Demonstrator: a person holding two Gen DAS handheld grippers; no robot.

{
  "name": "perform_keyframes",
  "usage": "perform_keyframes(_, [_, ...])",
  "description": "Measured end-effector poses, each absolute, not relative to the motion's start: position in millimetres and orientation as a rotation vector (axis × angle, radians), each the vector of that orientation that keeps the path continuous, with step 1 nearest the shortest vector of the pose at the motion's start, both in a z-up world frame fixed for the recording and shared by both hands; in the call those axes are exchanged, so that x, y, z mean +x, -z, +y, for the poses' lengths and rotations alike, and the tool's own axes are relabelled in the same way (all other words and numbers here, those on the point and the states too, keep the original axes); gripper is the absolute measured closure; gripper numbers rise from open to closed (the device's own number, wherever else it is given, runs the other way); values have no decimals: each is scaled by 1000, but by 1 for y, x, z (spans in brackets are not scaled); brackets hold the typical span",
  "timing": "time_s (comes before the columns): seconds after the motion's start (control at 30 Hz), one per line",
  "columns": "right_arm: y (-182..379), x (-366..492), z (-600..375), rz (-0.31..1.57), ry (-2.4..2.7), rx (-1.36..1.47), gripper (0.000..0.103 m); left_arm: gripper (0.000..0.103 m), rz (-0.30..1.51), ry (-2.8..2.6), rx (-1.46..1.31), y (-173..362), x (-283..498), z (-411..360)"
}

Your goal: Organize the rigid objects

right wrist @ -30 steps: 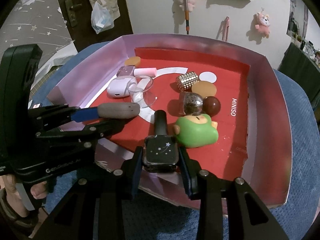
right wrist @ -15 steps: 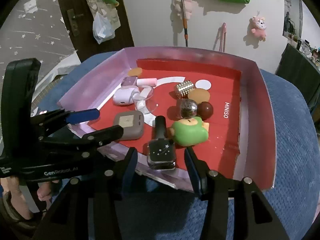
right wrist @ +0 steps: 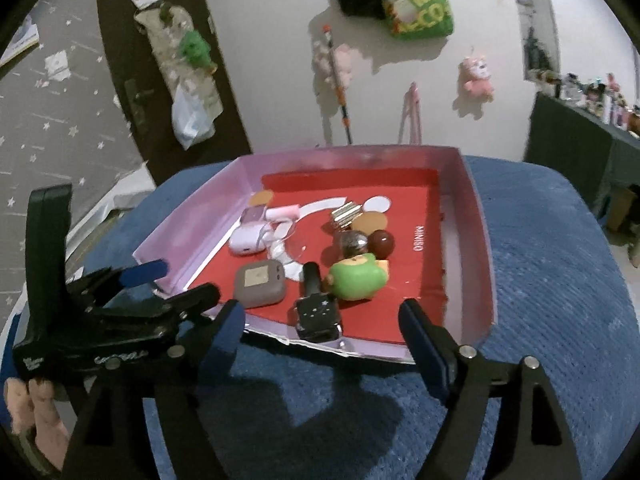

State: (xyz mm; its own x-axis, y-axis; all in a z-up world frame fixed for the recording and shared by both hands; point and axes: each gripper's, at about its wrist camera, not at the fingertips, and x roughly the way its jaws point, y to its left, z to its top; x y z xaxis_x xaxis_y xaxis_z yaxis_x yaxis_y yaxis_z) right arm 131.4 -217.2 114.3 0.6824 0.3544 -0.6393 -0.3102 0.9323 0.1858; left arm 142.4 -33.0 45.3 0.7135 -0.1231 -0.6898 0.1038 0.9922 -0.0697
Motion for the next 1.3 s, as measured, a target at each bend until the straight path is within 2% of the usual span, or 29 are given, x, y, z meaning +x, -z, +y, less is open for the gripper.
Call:
perform_keyframes(0.53, [-92, 125, -207, 699, -271, 25, 18, 7, 743, 93, -29, -34, 135, -26])
perform_keyframes(1.2, [-98, 120, -210, 689, -290, 58, 18, 6, 727, 91, -7, -39, 130, -30])
perform_keyframes(1.3, [-104, 116, -213, 684, -295, 65, 13, 6, 721, 96, -10, -43, 125, -31])
